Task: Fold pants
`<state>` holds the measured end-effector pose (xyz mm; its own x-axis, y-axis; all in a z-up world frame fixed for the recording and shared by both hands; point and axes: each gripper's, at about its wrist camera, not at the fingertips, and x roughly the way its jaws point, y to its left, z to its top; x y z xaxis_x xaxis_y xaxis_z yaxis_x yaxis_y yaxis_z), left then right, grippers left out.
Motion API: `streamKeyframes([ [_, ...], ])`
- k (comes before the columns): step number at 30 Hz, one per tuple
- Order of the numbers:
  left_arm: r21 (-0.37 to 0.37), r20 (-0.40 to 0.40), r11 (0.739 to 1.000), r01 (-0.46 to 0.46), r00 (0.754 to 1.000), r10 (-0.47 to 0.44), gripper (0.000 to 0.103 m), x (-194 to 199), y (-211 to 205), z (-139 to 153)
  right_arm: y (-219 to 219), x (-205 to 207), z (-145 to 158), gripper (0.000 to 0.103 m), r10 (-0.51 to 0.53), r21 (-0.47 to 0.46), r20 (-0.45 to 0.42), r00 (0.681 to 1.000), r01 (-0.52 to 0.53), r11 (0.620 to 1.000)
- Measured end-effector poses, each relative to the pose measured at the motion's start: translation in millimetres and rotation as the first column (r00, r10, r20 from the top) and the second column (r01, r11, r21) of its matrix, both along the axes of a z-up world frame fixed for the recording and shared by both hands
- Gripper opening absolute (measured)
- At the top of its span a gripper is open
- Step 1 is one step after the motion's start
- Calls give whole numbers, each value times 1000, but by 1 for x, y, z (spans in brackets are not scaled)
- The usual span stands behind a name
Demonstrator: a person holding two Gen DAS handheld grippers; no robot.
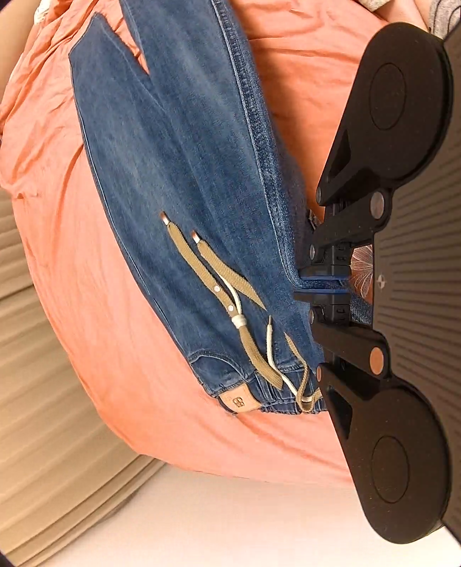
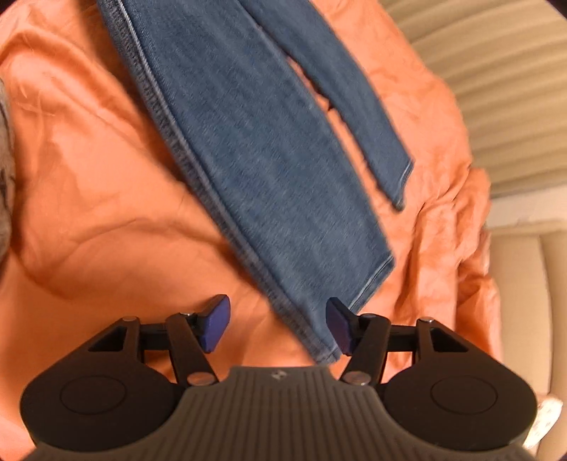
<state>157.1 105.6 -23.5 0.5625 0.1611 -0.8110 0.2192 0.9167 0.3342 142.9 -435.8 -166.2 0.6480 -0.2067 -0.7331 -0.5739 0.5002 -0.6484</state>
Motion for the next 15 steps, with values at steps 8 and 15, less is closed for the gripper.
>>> streamKeyframes([
  [8,3,22,999,-44,999,44,4,7,2,1,-3,9,14,0,21,84,94,995,-29,996],
  [15,25,77,997,-76,994,74,4,39,6,24,-4,64,76,0,-65,193,225,972,21,981],
])
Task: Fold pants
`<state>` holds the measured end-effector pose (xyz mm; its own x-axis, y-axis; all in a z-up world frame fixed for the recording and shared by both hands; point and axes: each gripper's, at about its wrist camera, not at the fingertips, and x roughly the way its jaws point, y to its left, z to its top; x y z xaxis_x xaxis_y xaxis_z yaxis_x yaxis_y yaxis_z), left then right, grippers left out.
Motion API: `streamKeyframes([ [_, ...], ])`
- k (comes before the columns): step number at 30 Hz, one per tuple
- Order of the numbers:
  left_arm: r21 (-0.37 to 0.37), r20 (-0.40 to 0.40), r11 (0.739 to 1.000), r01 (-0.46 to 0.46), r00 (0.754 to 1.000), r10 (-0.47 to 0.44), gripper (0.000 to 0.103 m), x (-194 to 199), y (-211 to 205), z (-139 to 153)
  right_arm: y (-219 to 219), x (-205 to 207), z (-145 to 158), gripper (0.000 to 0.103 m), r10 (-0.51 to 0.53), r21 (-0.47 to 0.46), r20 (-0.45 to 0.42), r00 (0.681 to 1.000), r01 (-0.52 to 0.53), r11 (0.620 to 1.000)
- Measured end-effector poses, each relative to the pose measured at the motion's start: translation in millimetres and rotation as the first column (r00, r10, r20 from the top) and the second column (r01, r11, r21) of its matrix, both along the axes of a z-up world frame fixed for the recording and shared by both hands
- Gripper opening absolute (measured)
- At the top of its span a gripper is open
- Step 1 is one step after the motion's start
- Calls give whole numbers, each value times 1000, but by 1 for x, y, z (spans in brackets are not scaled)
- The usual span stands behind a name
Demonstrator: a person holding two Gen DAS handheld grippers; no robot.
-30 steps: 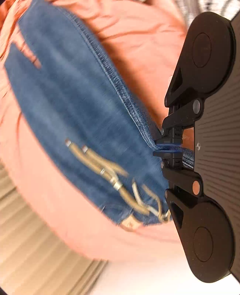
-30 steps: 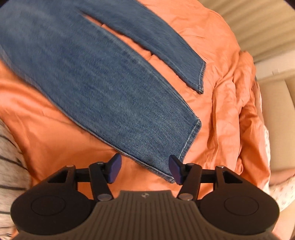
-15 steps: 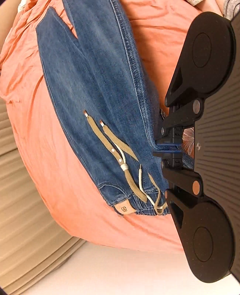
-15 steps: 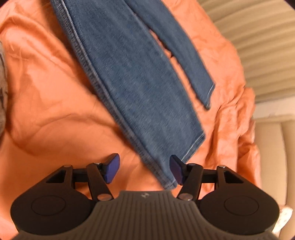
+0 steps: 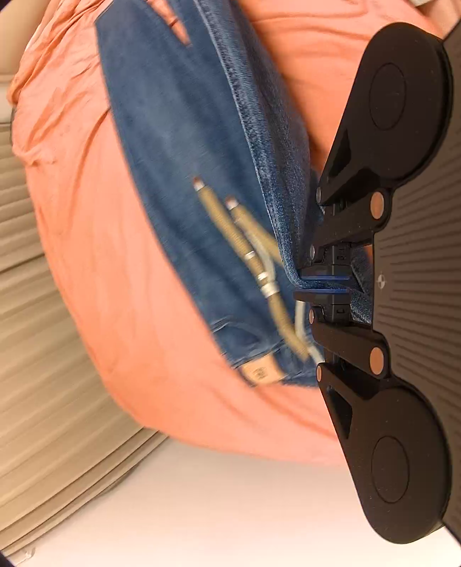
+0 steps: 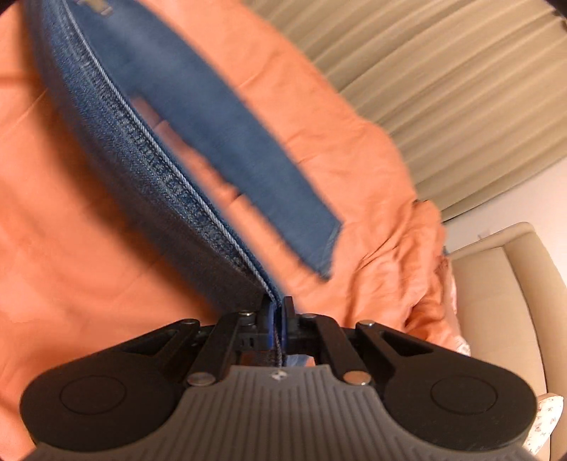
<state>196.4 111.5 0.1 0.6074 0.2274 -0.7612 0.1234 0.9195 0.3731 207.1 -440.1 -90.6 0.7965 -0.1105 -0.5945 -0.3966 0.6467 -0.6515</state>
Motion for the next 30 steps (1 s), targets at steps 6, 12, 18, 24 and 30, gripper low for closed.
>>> streamKeyframes([
  [6,31,81,999,-16,997,13,4,58,4,23,15,78,38,0,-34,14,74,997,33,999],
  [12,50,67,998,-41,997,37,4,144,12,4,33,181,43,0,-110,83,33,993,107,991],
  [18,64,-19,997,-45,999,46,4,219,18,-54,65,272,-13,0,-146,25,-43,988,147,989],
  [24,63,-95,998,-33,995,38,4,254,28,-108,92,326,-76,0,-157,-45,-123,980,153,987],
  [30,50,-126,998,-34,991,40,5,257,41,-133,98,338,-110,0,-166,-66,-173,971,156,986],
])
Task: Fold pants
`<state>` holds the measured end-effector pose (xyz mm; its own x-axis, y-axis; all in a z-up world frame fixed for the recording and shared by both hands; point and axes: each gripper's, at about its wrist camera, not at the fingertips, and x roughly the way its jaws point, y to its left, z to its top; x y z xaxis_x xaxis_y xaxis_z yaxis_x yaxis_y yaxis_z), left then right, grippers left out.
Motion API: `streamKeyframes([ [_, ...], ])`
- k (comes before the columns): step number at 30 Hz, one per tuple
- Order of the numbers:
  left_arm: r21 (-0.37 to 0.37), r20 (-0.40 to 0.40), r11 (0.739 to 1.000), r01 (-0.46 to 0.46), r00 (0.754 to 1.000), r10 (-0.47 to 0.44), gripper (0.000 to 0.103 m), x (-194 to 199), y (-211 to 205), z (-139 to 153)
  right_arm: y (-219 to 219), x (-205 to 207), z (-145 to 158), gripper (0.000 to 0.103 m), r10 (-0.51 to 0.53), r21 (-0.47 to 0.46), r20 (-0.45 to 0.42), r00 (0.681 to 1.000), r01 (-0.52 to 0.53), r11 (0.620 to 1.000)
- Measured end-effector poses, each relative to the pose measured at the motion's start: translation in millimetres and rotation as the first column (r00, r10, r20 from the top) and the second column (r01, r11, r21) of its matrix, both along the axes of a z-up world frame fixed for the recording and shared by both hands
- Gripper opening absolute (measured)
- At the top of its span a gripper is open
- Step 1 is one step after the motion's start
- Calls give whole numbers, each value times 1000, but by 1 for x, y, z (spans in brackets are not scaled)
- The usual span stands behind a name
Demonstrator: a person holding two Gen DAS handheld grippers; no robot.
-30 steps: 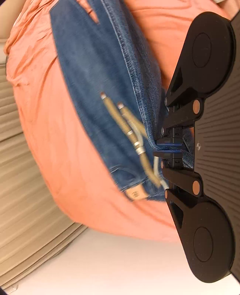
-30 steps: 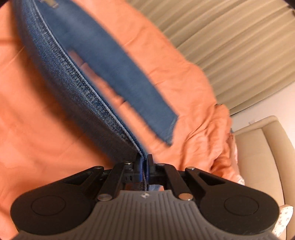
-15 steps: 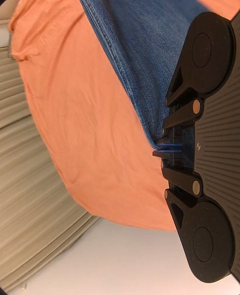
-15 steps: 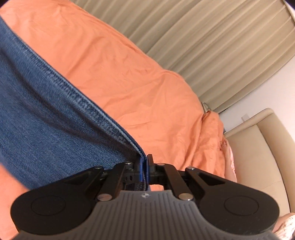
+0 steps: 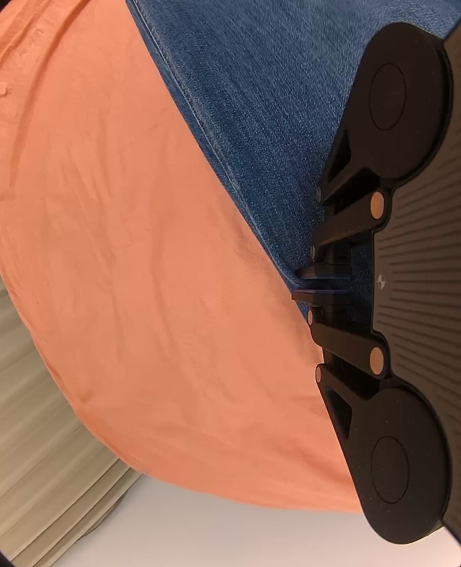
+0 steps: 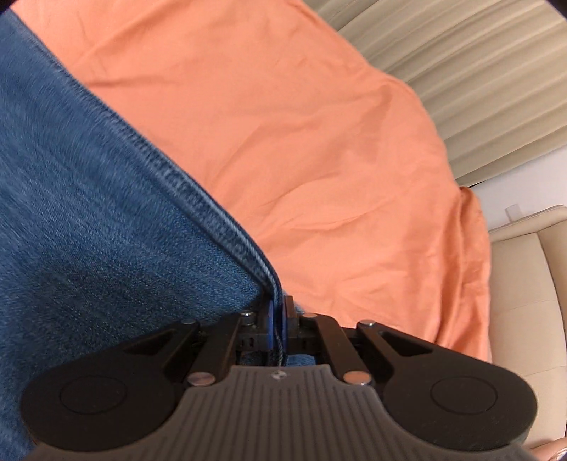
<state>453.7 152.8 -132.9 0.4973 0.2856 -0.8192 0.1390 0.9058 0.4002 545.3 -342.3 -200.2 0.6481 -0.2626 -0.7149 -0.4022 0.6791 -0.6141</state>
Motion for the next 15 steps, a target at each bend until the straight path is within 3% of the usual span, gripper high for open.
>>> streamKeyframes([
  [3,-1,21,1000,-9,1000,9,4,1,3,0,3,2,-4,0,-8,-3,9,1000,8,1000],
  [5,2,77,1000,-11,997,11,4,-8,0,11,0,1,-1,0,-11,-11,27,1000,11,1000],
  [8,-59,140,997,-41,989,49,4,-19,6,37,-2,-14,13,0,2,-19,70,998,-1,1000],
  [12,-44,166,999,-30,985,36,5,-16,3,44,1,-22,20,0,-28,-11,94,995,29,1000],
  [15,-46,146,998,-49,988,56,5,-5,1,34,9,-21,17,0,-59,-23,96,994,62,998],
])
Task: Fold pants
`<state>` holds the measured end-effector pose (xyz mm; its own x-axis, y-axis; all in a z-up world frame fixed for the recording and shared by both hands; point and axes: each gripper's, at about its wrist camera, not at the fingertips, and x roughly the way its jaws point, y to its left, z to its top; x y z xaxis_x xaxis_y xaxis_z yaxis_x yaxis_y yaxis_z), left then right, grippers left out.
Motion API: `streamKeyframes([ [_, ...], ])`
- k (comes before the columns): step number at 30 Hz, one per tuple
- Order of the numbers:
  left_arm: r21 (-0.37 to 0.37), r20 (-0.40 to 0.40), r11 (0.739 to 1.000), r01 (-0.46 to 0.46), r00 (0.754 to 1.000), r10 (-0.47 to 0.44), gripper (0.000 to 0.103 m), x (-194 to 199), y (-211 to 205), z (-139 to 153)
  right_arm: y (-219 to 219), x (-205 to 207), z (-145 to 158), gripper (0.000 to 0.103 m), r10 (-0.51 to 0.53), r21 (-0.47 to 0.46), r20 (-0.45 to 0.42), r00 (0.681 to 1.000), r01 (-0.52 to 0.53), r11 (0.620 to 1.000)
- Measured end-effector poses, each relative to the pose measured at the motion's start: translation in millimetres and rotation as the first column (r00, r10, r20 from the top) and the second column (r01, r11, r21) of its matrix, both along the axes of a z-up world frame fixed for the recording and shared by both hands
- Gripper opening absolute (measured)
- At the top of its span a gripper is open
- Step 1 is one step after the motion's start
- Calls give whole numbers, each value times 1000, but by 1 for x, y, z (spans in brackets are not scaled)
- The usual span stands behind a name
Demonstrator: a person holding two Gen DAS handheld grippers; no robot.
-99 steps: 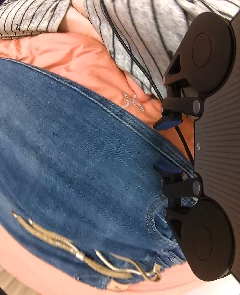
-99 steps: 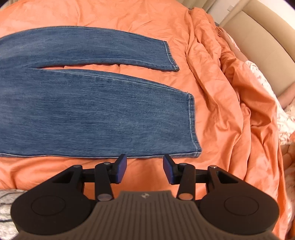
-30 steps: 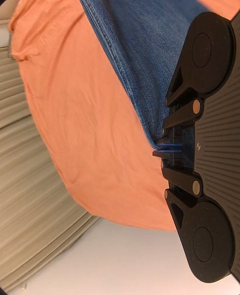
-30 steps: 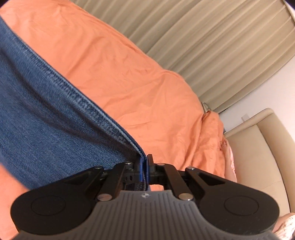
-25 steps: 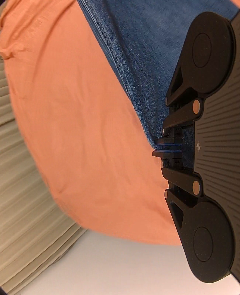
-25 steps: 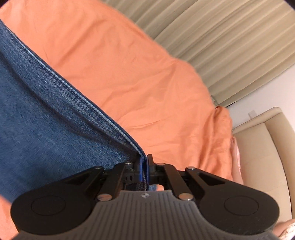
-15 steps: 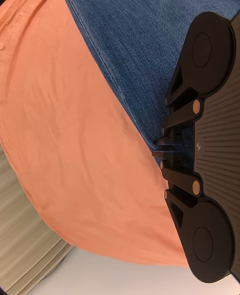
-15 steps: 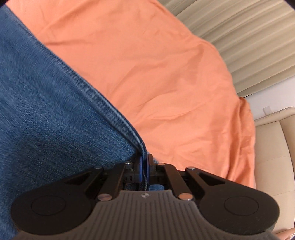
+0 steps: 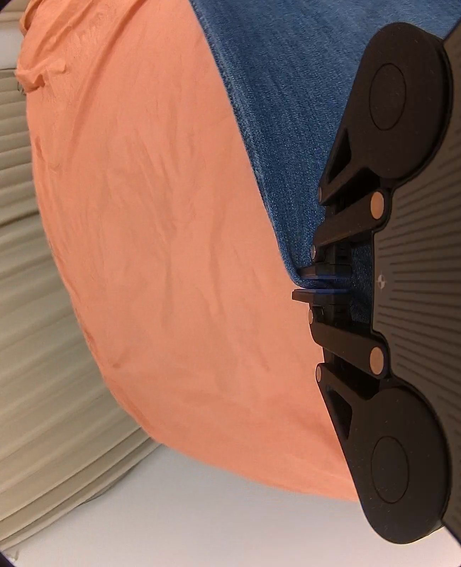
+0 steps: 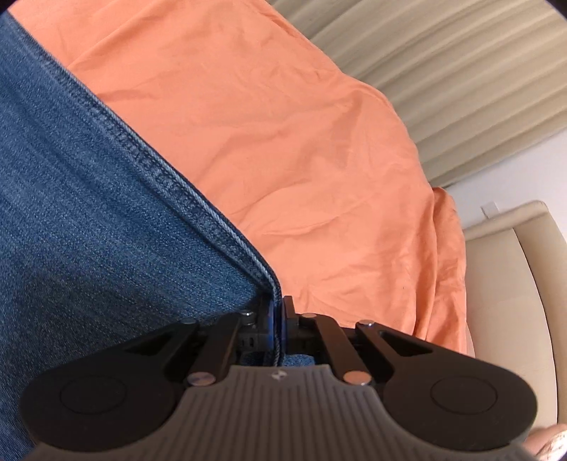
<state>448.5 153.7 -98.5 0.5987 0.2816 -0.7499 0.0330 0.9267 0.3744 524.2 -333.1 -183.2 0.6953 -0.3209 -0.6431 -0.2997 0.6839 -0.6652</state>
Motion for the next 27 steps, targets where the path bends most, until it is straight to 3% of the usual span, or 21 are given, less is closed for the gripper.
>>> streamKeyframes([
  [3,9,-34,1000,-4,999,4,15,8,0,-13,6,2,-8,0,-14,-20,-9,1000,14,1000],
  [4,11,-39,1000,-2,999,2,22,8,1,-15,8,2,-10,0,-21,-24,-16,1000,21,999],
  [5,12,-39,1000,-1,999,2,39,7,3,-15,8,3,-12,0,-32,-24,-22,999,31,999],
  [6,12,-28,1000,-7,1000,8,50,2,4,-12,9,1,-12,12,-44,-22,-23,999,44,999],
  [7,-1,-14,1000,-7,1000,7,68,-2,6,-8,5,4,-11,20,-53,-17,-15,998,53,998],
  [8,-19,-9,1000,-3,1000,3,73,-6,8,-3,3,3,-8,37,-63,-9,-3,998,63,998],
  [9,-37,-10,999,-3,1000,3,73,-10,11,2,1,1,-4,47,-78,3,7,997,78,997],
  [14,-101,-33,994,-27,999,24,73,-45,28,39,3,-17,30,48,-165,148,-4,986,164,975],
  [17,-162,-66,984,-79,995,69,73,-72,45,63,17,-42,50,53,-187,281,-36,982,189,941],
  [21,-208,-86,968,-142,988,127,73,-111,70,85,60,-92,65,56,-134,398,-91,987,160,903],
  [27,-288,-132,937,-200,977,168,72,-173,113,94,134,-176,69,58,20,554,-153,988,69,830],
])
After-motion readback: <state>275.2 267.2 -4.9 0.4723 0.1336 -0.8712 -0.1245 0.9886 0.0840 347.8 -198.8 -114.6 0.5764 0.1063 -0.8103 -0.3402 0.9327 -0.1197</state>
